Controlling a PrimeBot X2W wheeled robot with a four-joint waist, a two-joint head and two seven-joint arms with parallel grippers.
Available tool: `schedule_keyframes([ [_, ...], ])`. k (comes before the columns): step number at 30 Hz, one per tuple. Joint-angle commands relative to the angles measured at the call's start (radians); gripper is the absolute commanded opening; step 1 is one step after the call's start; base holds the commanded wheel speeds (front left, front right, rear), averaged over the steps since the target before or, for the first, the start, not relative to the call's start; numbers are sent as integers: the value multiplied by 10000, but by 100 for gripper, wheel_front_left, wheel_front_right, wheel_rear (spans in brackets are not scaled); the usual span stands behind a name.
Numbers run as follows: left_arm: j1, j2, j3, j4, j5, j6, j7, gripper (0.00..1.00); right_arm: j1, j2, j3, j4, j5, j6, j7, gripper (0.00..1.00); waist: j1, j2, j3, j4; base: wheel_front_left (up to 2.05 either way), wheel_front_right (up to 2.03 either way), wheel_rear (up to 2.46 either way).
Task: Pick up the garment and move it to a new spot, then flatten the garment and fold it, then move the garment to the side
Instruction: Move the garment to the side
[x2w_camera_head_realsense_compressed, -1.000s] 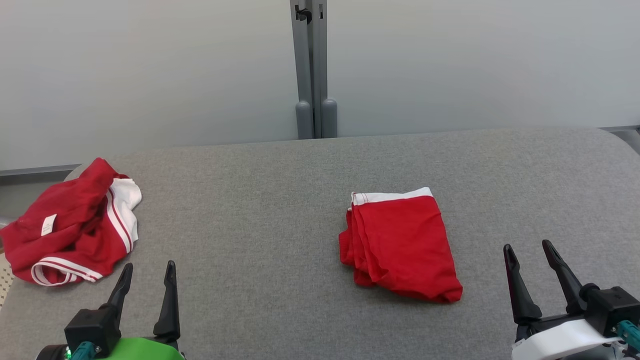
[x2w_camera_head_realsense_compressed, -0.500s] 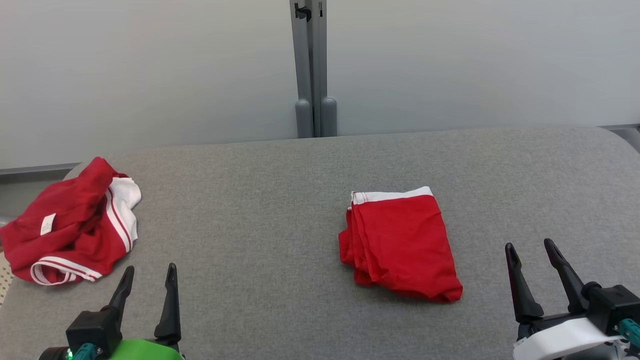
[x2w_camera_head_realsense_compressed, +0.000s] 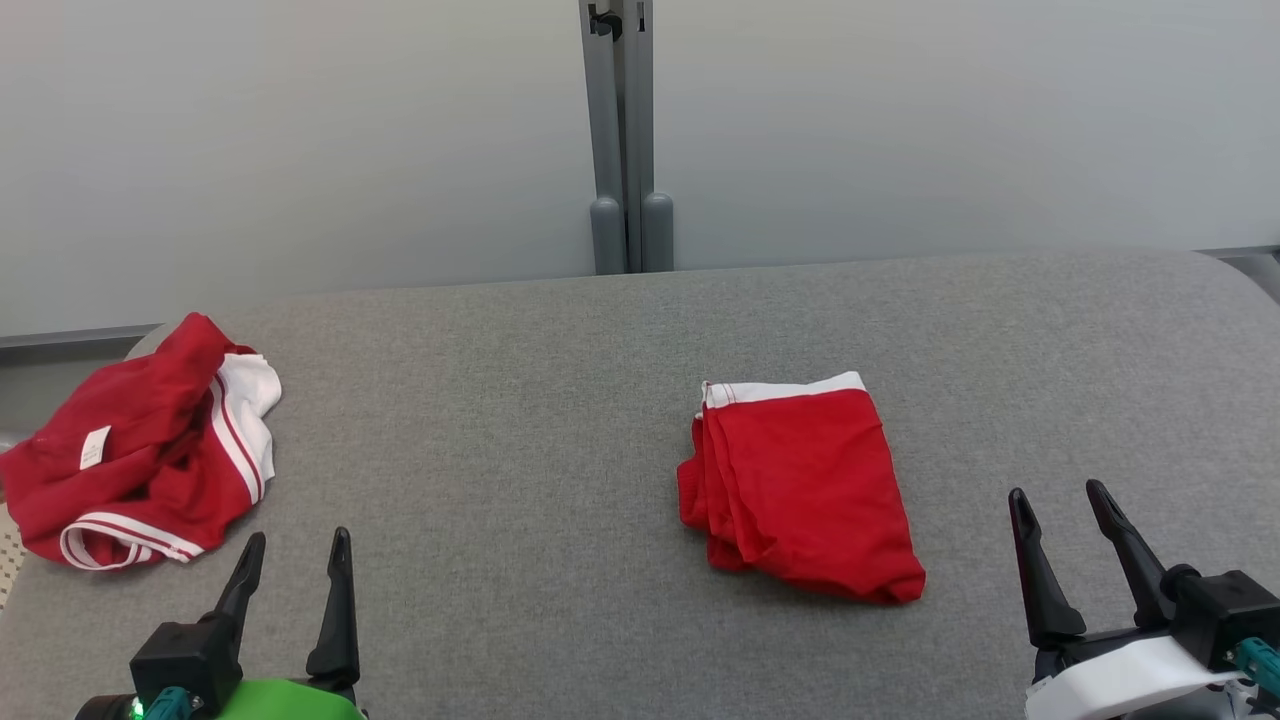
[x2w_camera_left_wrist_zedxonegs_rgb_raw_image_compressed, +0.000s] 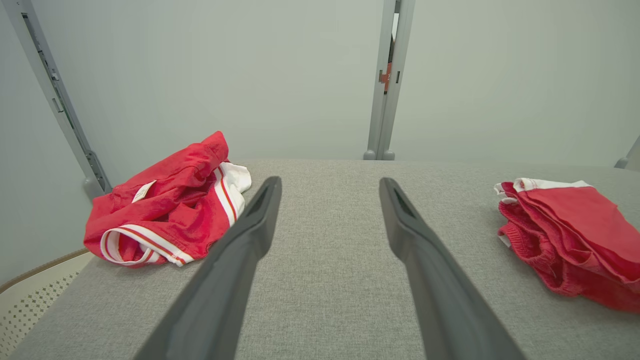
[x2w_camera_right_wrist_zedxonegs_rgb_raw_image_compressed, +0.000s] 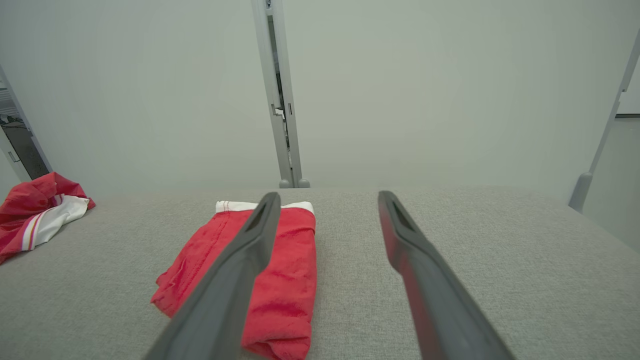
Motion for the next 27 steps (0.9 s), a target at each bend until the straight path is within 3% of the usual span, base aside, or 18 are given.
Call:
schedule_keyframes([
  [1,95,76,3,22,-78,55,-74,100,92,-12,-16,23,-22,6,18,100,0,0,-1,5,0,0,0],
  [16,77,124,-115,117,-190,98,-127,100,-127,-61,38,180,-35,6,-33,100,0,0,-70,71,0,0,0],
  [27,-277,109,-343,171,-192,30,-125,100,-2225,-796,664,1089,-125,6,30,100,0,0,269,331,0,0,0],
])
